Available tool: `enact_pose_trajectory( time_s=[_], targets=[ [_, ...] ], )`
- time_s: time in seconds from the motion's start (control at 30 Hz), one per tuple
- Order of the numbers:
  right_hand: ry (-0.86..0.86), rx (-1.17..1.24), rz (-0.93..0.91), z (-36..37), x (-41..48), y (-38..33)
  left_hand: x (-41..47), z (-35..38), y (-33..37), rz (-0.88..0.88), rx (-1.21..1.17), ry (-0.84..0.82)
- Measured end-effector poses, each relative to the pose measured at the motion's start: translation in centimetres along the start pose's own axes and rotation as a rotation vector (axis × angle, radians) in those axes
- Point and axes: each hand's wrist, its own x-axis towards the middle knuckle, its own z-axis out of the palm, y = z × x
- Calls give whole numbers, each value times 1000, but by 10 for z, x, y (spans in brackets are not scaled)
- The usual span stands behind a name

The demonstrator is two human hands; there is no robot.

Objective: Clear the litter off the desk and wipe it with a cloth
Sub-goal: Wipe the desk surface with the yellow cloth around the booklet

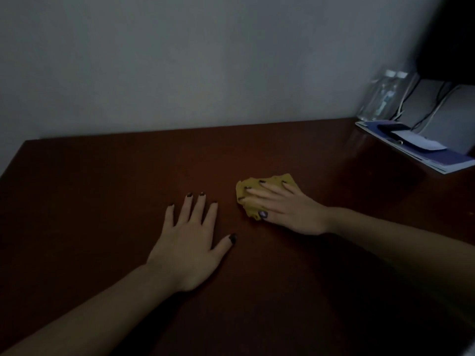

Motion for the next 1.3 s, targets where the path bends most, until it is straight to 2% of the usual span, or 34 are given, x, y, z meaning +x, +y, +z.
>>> enact_pose_trajectory(
  time_s=[0.23,0.4,0.5,0.57,0.7,0.8,0.87,0.97,1.07,1.2,1.3],
  targets=[
    [80,39,265,-20,83,34,0,1,-2,23,-47,27],
    [105,103,377,-17,89,25,-1,-5,-2,21,-81,6],
    [102,124,346,-15,71,6,-3,-9,0,19,-145,19],
    [91,90,289,-8,50,-12,-6,-12,3,26,-190,89],
    [58,46,145,13,-10,-52,-18,-16,10,45,2,356],
    [45,-5,62,29,-58,-79,-30,-18,20,128,66,456],
    [32,-3,10,40,-90,-93,-37,-16,27,147,8,387],
    [10,35,-58,51,-131,-105,-41,-7,36,129,-109,190],
    [-19,39,-74,53,-153,-100,-42,-3,43,24,-212,55],
    [-68,43,-72,44,-144,-76,-42,2,45,9,-81,-17],
    [-13,48,61,38,-122,-47,-40,5,46,19,-13,-30]
  ],
)
